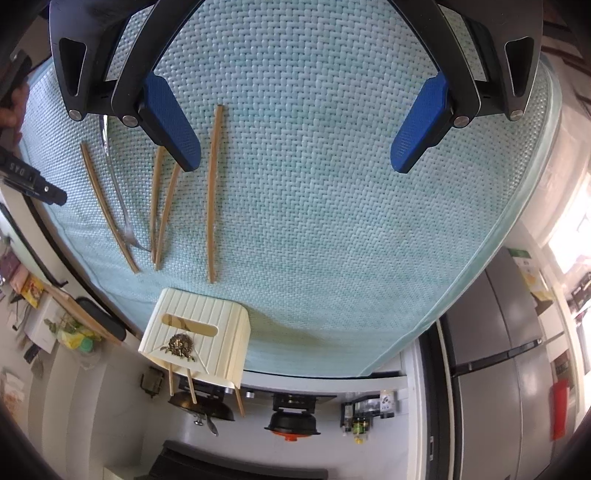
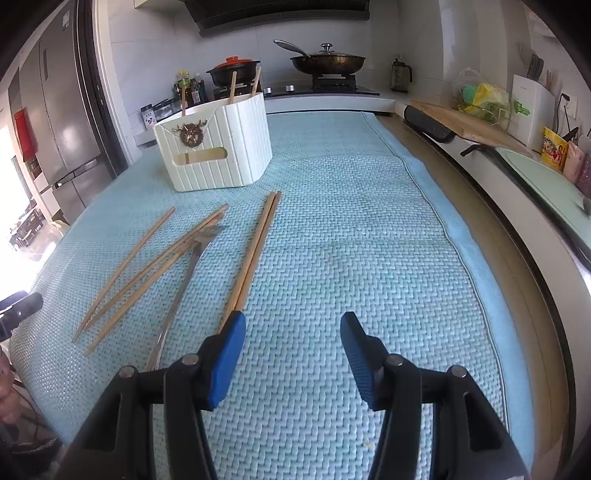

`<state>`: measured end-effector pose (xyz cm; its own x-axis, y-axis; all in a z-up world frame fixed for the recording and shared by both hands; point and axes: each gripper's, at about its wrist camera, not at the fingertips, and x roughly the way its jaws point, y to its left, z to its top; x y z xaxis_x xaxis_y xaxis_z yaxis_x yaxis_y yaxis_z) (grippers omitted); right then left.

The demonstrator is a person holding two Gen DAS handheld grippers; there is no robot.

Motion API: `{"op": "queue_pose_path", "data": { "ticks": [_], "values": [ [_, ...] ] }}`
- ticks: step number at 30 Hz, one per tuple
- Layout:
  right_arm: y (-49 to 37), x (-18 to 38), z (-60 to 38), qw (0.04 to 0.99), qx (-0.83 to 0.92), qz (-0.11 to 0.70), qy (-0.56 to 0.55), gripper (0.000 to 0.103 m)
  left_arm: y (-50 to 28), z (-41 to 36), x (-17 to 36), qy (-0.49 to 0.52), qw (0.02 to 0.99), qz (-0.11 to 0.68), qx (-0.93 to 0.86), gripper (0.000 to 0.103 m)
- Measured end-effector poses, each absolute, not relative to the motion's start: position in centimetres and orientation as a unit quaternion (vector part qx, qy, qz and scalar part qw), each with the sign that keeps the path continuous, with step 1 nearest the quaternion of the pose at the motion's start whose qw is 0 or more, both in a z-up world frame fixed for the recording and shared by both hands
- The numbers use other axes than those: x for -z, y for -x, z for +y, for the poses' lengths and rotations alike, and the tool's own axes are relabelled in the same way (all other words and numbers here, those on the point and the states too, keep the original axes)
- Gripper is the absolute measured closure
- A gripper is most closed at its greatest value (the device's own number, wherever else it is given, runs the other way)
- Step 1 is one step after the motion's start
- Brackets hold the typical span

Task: Organize utensils
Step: 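Lower each tool onto a loose wooden chopstick and close on it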

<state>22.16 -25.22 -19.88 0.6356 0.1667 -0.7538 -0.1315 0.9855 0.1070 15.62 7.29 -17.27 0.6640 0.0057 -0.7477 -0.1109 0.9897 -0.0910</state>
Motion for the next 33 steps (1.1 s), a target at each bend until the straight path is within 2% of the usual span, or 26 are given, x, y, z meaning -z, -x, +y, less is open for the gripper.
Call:
{"op": "queue_pose_path", "data": {
  "ticks": [10, 22, 28, 33],
  "values": [
    [-29.0, 21.6, -23.4, 0.887, -0.090, 0.452, -0.034, 0.051, -15.4, 8.2, 17.5, 0.077, 0.907, 0.412, -0.047, 0.001],
    [-31.6, 23.1, -20.8, 0.878, -0.092, 0.468, 0.044, 0.053, -15.8, 8.3, 18.6, 0.077, 0.898, 0.429, -0.051, 0.001],
    [-32.1, 22.8, -20.9, 0.881, -0.087, 0.460, 0.061, 0.078, -16.1, 8.0, 18.6, 0.069, 0.899, 0.429, -0.053, 0.001],
    [-31.6, 22.7, -22.2, 0.879, -0.079, 0.466, 0.059, 0.079, -18.1, 7.8, 18.7, 0.072, 0.892, 0.447, -0.018, 0.001]
  ]
}}
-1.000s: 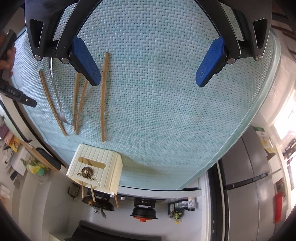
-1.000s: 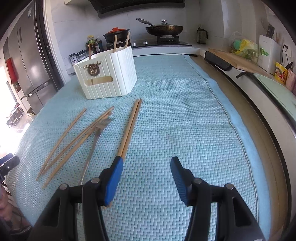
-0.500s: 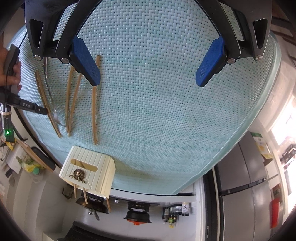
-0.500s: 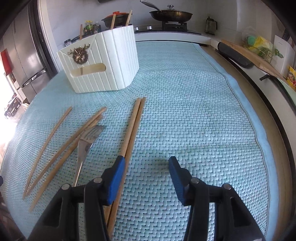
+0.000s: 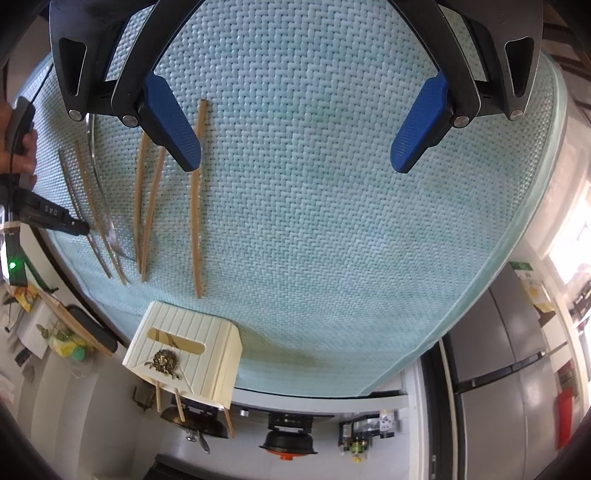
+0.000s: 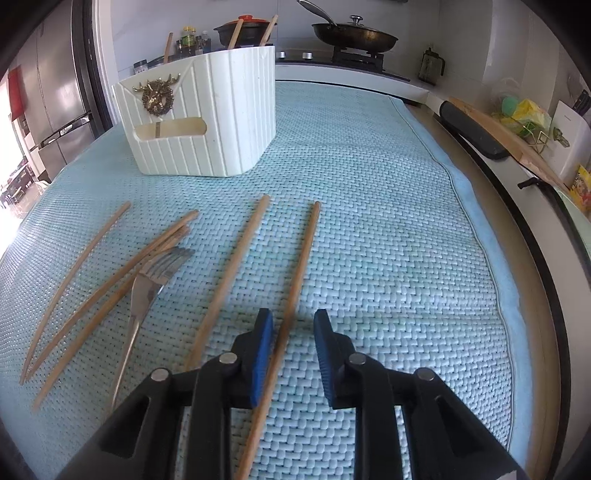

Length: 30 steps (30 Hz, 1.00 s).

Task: Organize utensils
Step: 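Lower each tool onto a loose wooden chopstick and close on it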

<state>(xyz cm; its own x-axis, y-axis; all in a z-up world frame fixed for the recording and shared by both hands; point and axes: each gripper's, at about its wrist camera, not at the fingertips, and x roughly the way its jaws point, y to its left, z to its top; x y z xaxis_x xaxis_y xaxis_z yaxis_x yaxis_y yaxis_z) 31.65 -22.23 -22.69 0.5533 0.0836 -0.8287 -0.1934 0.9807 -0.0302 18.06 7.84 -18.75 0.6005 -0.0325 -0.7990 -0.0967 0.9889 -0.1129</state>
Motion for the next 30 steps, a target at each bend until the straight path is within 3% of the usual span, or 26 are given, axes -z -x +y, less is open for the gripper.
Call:
{"op": "queue_pose_path", "data": {
  "ticks": [6, 14, 21, 30],
  "values": [
    [-30.7, 22.8, -22.8, 0.880, -0.083, 0.464, 0.064, 0.079, -24.1, 6.9, 18.7, 0.095, 0.870, 0.478, 0.071, 0.001],
    [-30.0, 22.8, -23.7, 0.879, -0.087, 0.466, 0.047, 0.079, -31.0, 3.0, 20.6, 0.003, 0.857, 0.508, 0.082, 0.002],
    [-30.5, 22.5, -24.8, 0.862, -0.119, 0.492, 0.037, 0.078, -33.3, -0.1, 22.3, -0.083, 0.842, 0.528, 0.074, 0.013],
    [-35.7, 22.6, -23.4, 0.854, -0.132, 0.500, 0.053, 0.079, -35.2, -0.7, 22.8, -0.059, 0.825, 0.551, 0.106, 0.015]
  ]
}}
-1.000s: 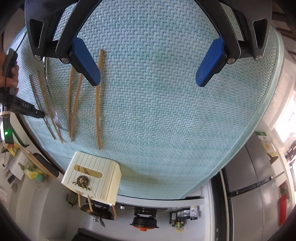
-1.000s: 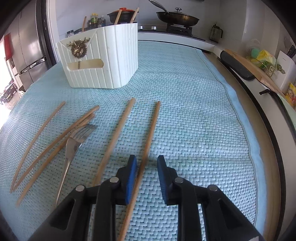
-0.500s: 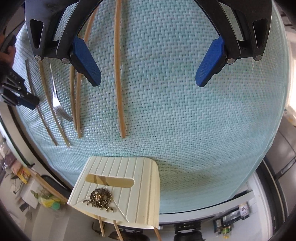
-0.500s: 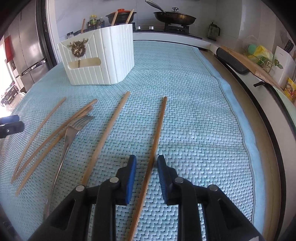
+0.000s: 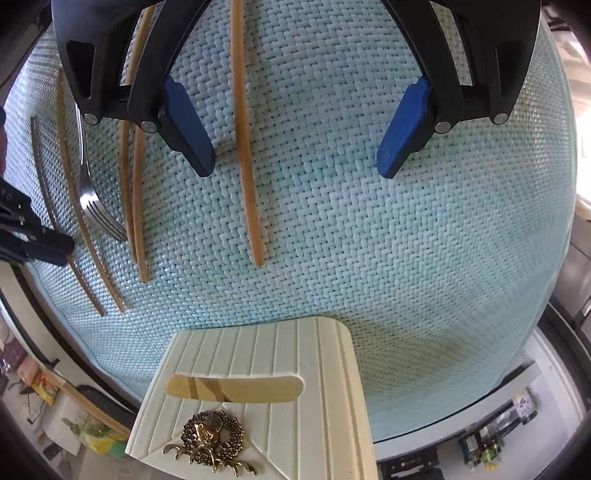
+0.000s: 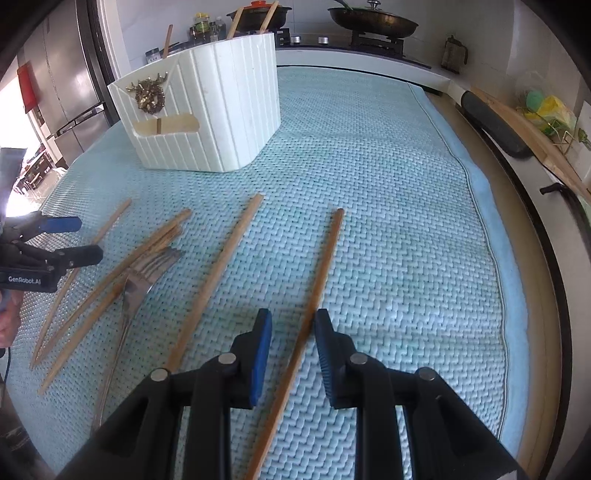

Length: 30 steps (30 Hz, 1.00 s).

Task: Organize utensils
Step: 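Lower each tool onto a loose wooden chopstick and close on it, then lift both chopsticks upright and carry them over the cream caddy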

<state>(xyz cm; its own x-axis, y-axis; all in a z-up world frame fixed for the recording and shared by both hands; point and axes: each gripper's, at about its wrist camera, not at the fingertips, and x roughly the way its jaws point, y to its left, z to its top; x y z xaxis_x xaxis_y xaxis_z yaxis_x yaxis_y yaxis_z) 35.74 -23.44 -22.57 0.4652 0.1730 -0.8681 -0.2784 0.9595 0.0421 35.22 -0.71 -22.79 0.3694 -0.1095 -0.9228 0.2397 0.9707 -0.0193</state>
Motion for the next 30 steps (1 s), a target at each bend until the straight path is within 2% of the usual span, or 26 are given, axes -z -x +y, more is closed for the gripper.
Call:
{"op": "queue_pose_path", "data": {
  "ticks": [5, 7, 8, 10, 11, 13, 14, 20, 30],
  "values": [
    [-39.4, 22.6, -22.7, 0.846, -0.129, 0.515, 0.052, 0.079, -36.5, -1.0, 22.5, -0.064, 0.812, 0.568, 0.117, 0.035],
    [-40.6, 22.6, -22.6, 0.841, -0.129, 0.523, 0.048, 0.079, -36.7, -1.4, 22.3, -0.070, 0.807, 0.574, 0.120, 0.052],
    [-41.1, 22.6, -22.5, 0.839, -0.128, 0.527, 0.048, 0.079, -36.6, -1.8, 22.3, -0.073, 0.804, 0.577, 0.128, 0.058],
    [-41.9, 22.8, -22.2, 0.837, -0.124, 0.531, 0.052, 0.079, -36.4, -2.7, 22.2, -0.080, 0.800, 0.578, 0.141, 0.081],
    [-42.2, 22.8, -22.0, 0.836, -0.122, 0.532, 0.056, 0.080, -36.4, -3.1, 22.2, -0.085, 0.800, 0.577, 0.140, 0.085],
    [-42.6, 22.8, -21.7, 0.836, -0.118, 0.532, 0.063, 0.091, -36.0, -3.9, 22.3, -0.084, 0.800, 0.576, 0.143, 0.096],
    [-42.7, 22.8, -21.8, 0.837, -0.118, 0.531, 0.059, 0.096, -35.9, -4.1, 22.3, -0.083, 0.802, 0.575, 0.141, 0.097],
    [-42.3, 22.3, -23.3, 0.847, -0.129, 0.515, 0.011, 0.097, -34.3, -3.5, 21.6, -0.057, 0.823, 0.548, 0.140, 0.099],
    [-36.9, 13.9, -25.1, 0.889, -0.181, 0.419, -0.040, 0.097, -30.4, -1.1, 11.6, -0.016, 0.881, 0.445, 0.160, 0.099]
  ]
}}
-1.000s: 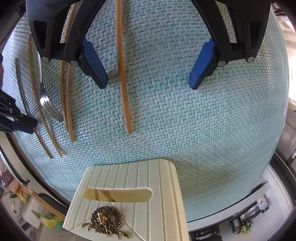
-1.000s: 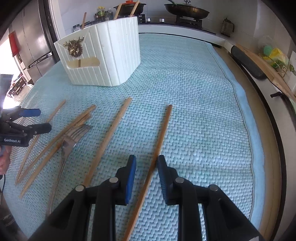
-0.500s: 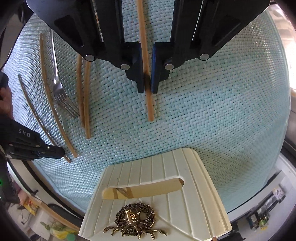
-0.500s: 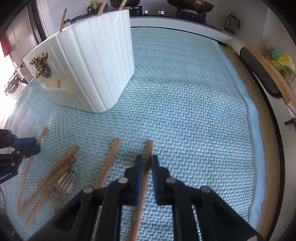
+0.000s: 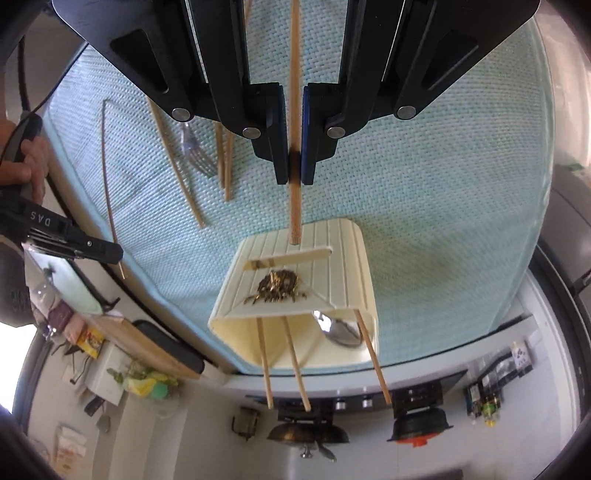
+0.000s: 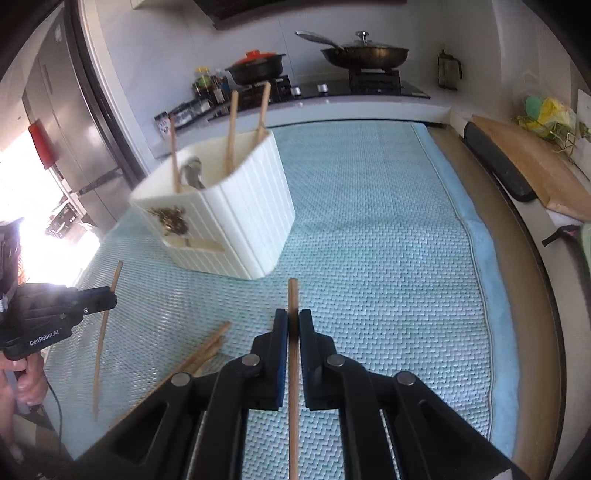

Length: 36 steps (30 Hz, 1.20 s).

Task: Organize utensils
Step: 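Lift both chopsticks upright and carry them over the cream caddy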

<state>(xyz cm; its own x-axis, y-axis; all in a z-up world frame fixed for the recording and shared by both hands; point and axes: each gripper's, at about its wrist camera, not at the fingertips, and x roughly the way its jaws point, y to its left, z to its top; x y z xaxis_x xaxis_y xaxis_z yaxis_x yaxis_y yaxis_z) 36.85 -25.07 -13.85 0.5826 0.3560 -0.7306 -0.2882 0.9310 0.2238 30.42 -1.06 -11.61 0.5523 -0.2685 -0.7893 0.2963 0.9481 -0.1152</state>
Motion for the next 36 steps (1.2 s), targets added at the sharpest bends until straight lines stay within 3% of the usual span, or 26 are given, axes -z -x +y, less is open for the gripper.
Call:
{"op": "queue_pose_path", "data": {
  "ticks": [17, 36],
  "values": [
    [-23.1, 3.2, -23.9, 0.947, -0.214, 0.239, -0.026, 0.097, -22.4, 3.6, 2.5, 0.015, 0.940, 0.297, 0.167, 0.099],
    [-21.9, -1.8, -22.3, 0.958, -0.222, 0.183, -0.011, 0.097, -23.4, 5.7, -0.7, 0.060, 0.951, 0.255, 0.164, 0.099]
  ]
}}
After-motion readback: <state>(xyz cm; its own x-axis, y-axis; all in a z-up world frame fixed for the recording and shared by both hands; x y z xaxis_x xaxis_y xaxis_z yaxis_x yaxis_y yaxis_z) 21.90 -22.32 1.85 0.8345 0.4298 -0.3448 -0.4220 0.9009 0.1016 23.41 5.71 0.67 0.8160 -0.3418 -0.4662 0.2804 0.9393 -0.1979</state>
